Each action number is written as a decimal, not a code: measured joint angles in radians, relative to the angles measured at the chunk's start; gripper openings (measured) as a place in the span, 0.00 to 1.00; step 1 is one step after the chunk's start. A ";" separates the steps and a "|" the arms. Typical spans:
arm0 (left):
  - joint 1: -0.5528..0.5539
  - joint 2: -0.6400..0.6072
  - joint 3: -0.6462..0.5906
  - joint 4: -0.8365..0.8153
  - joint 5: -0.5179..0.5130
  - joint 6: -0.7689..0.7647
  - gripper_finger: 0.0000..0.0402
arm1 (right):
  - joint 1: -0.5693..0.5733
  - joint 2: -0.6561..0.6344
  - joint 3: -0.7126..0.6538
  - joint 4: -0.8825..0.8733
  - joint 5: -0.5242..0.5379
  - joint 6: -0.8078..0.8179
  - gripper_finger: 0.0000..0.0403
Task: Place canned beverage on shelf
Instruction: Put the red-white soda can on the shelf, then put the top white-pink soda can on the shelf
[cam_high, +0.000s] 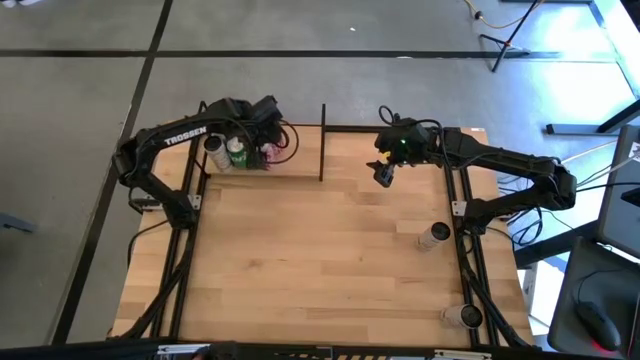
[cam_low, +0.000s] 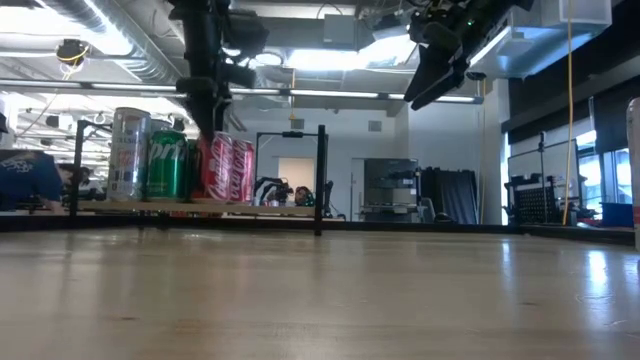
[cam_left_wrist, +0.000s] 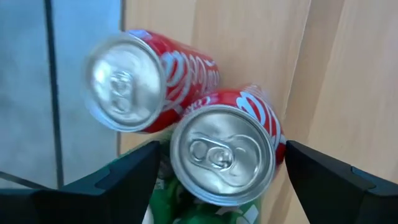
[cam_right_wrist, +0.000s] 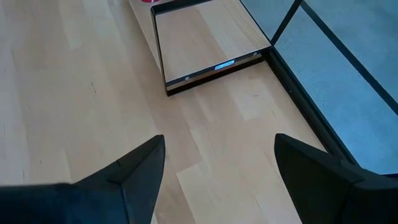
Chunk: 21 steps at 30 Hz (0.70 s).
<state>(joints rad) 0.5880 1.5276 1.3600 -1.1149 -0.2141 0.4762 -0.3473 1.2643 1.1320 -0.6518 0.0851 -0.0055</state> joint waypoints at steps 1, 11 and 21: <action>-0.002 -0.001 0.012 -0.004 -0.004 -0.001 0.81 | 0.000 0.000 0.000 0.000 0.000 0.000 0.71; -0.027 0.001 0.120 -0.060 -0.009 -0.007 0.81 | 0.000 0.000 0.000 0.000 0.000 0.000 0.71; -0.102 0.000 0.349 -0.070 0.036 -0.204 0.81 | 0.000 0.000 0.000 0.016 0.000 0.008 0.71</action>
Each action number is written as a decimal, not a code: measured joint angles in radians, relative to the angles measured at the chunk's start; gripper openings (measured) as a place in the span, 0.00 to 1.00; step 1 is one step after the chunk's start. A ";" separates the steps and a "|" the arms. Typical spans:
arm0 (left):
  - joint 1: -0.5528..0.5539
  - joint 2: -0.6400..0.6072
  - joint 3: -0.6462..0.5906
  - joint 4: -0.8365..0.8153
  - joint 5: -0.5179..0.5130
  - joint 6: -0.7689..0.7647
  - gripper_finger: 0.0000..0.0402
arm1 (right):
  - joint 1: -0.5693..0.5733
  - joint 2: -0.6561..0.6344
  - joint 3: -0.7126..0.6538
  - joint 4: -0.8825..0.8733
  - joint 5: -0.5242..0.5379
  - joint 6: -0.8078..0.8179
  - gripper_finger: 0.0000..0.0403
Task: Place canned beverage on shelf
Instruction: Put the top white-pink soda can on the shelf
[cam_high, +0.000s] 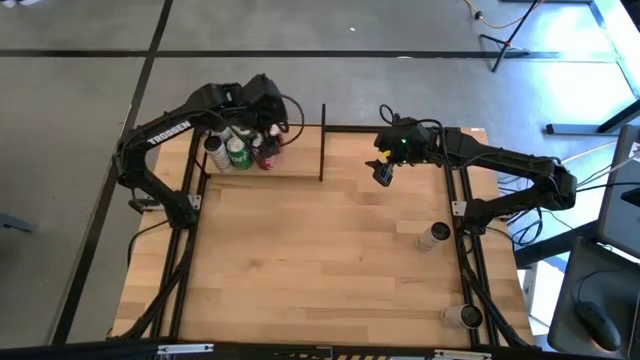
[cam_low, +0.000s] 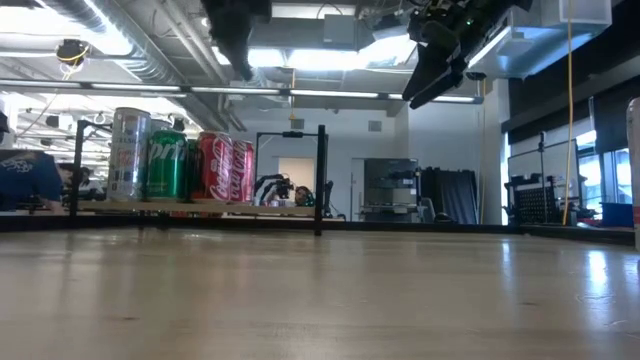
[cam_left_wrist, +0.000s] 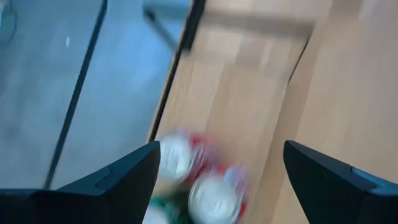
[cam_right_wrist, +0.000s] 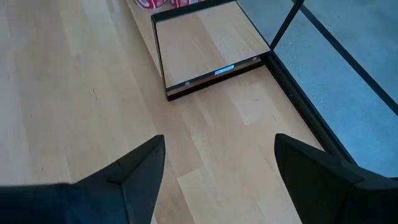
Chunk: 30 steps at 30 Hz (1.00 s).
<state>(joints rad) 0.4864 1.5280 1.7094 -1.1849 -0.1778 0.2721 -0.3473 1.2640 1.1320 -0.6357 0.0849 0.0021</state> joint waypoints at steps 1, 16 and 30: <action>-0.009 -0.001 0.008 0.031 0.023 -0.011 0.81 | 0.000 0.000 0.000 0.001 0.000 0.004 0.71; -0.307 0.001 -0.109 0.321 0.094 -0.246 0.81 | 0.100 -0.088 0.000 -0.020 -0.052 0.057 0.71; -0.499 0.002 -0.270 0.758 0.082 -0.529 0.81 | 0.418 -0.220 0.000 -0.277 -0.053 0.276 0.71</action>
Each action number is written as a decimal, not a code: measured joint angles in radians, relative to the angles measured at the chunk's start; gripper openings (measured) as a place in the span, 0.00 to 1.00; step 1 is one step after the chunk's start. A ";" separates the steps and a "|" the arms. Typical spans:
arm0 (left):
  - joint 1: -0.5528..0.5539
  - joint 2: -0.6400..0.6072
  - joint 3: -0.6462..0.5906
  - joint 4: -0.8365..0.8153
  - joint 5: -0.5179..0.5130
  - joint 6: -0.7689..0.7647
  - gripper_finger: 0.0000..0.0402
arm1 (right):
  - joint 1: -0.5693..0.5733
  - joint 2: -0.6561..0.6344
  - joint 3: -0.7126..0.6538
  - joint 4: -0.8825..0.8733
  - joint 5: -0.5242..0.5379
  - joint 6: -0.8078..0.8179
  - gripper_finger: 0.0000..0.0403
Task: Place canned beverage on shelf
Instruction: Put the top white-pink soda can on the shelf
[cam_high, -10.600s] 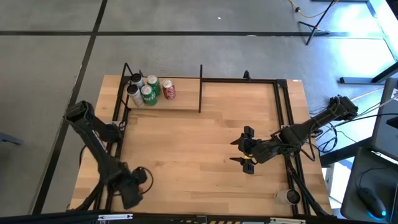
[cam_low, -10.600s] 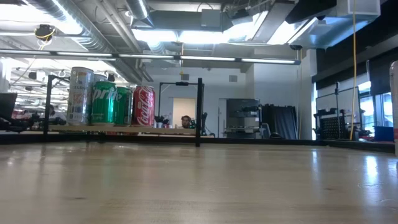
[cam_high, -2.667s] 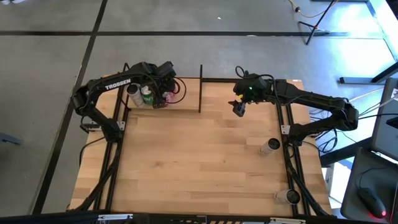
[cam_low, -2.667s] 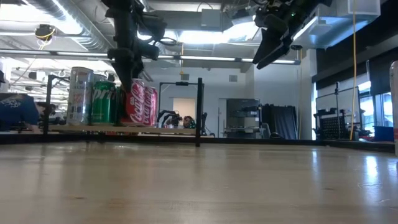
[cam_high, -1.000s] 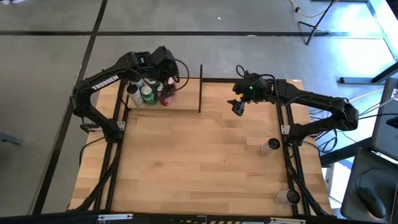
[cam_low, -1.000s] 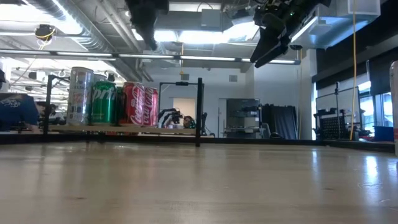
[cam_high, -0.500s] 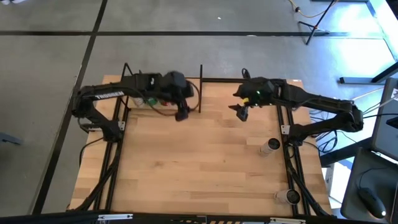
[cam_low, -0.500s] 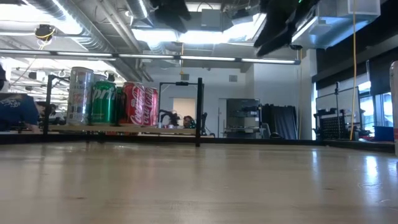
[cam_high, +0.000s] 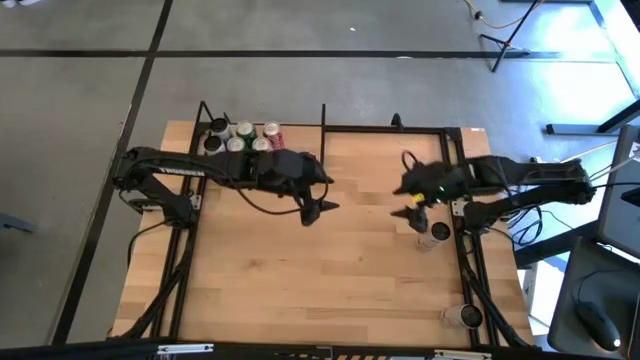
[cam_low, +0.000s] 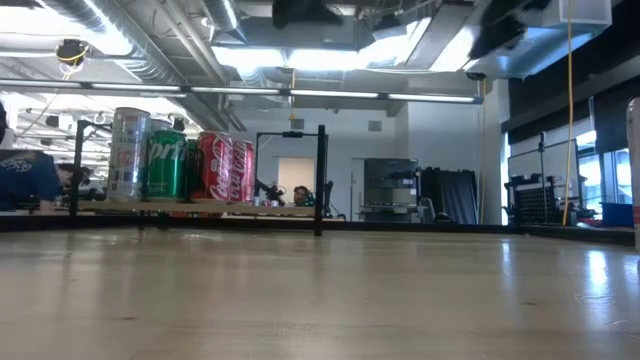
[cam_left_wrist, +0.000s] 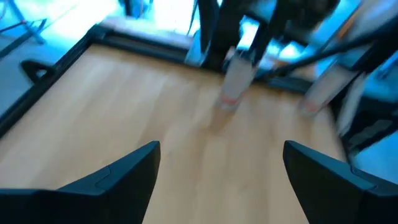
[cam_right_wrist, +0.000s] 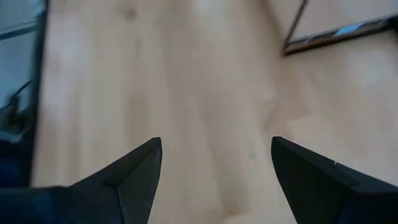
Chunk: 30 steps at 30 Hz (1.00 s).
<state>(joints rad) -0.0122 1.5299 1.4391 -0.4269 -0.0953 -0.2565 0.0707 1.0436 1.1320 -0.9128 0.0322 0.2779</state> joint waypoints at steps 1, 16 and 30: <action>-0.011 0.000 0.000 0.030 -0.001 -0.025 0.81 | 0.032 -0.013 0.000 -0.026 -0.001 0.027 0.71; -0.177 0.051 0.000 0.150 -0.158 -0.093 0.81 | 0.433 -0.091 0.000 -0.176 0.044 0.353 0.71; -0.228 0.054 0.000 0.113 -0.238 -0.127 0.81 | 0.506 -0.105 -0.015 -0.585 0.158 0.685 0.71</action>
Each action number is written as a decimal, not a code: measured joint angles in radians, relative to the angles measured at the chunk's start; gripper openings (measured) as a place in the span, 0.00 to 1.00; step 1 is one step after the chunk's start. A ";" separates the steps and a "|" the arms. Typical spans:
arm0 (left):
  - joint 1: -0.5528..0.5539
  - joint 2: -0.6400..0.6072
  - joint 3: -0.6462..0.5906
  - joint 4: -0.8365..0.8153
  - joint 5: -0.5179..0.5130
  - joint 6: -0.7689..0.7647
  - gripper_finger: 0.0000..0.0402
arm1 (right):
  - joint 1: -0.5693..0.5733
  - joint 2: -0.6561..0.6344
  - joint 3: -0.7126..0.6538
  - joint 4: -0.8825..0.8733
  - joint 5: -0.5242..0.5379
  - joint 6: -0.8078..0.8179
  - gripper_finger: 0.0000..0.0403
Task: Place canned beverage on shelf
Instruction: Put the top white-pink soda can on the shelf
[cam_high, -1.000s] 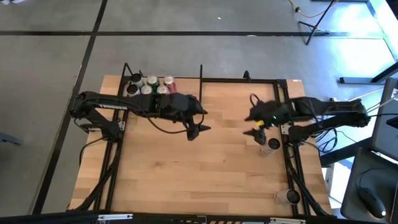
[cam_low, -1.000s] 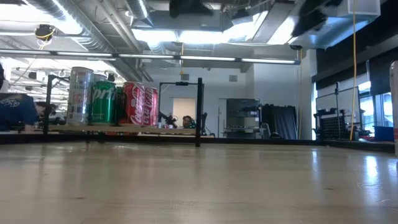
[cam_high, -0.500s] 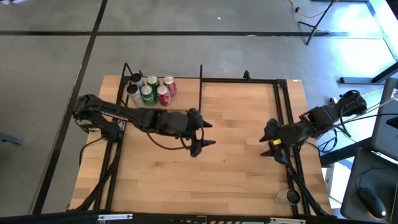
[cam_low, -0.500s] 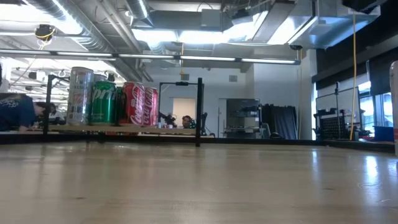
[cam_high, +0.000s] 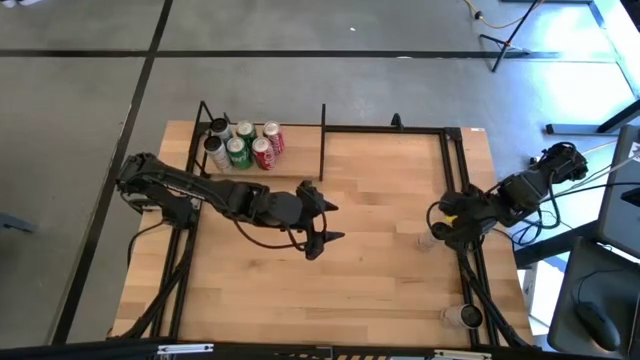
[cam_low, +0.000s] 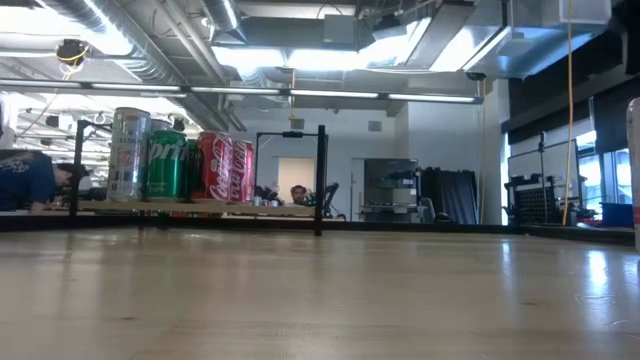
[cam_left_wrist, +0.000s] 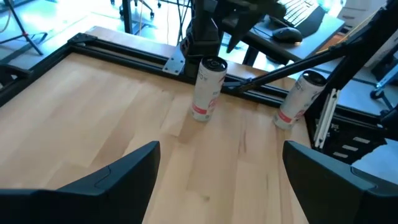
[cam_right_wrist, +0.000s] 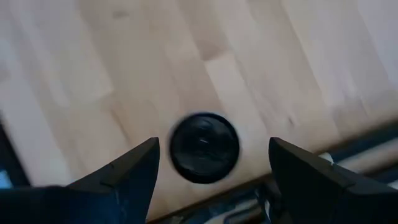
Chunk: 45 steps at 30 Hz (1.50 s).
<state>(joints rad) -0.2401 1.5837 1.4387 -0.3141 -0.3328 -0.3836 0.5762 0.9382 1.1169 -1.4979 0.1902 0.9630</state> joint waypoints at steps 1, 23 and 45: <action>-0.001 0.000 0.000 0.000 -0.001 -0.003 0.81 | 0.000 -0.001 -0.013 -0.007 0.000 0.025 0.71; -0.005 0.000 0.000 0.000 0.001 -0.010 0.81 | 0.000 0.019 -0.163 0.110 -0.015 0.080 0.71; -0.005 -0.001 0.000 -0.015 0.001 -0.004 0.81 | -0.001 0.174 -0.159 0.098 -0.037 -0.010 0.55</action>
<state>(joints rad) -0.2455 1.5829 1.4387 -0.3287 -0.3315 -0.3876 0.5755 1.1122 0.9581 -1.4003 0.1535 0.9531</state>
